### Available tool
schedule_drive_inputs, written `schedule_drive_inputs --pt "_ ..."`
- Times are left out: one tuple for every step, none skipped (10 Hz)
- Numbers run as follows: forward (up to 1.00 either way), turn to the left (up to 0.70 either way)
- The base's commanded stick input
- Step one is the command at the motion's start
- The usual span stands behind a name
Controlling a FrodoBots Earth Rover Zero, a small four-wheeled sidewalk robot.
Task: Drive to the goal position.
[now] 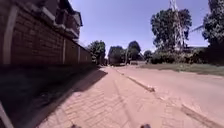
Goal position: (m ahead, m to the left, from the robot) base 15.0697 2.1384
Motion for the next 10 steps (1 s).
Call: schedule_drive_inputs --pt "0.3 0.0" --pt "0.3 0.0" --pt "0.3 0.0" --pt "0.3 0.0" --pt "0.3 0.0" --pt "0.3 0.0" --pt "0.3 0.0" --pt "0.3 0.0" --pt "0.3 0.0" --pt "0.3 0.0"
